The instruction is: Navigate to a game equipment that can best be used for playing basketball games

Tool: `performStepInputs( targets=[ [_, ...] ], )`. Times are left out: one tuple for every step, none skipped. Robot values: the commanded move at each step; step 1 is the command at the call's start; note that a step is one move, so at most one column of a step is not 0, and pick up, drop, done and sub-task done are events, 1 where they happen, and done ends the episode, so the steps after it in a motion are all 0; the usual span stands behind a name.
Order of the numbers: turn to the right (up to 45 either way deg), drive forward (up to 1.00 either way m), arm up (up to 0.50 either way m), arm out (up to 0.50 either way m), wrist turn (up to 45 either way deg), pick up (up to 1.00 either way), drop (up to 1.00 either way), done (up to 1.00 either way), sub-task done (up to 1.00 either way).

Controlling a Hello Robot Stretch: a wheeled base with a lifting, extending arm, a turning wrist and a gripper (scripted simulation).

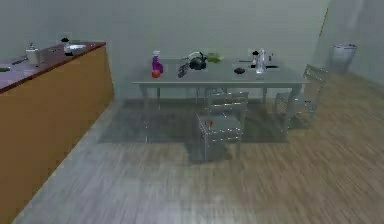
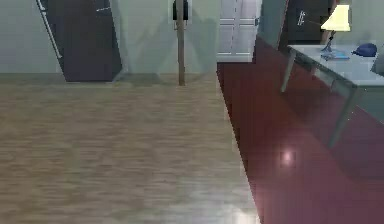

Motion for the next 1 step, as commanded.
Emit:
performStepInputs(
  targets=[
    [45.0, 0.0, 0.0, 0.0, 0.0, 0.0, 0.0, 0.0, 0.0]
  ],
)
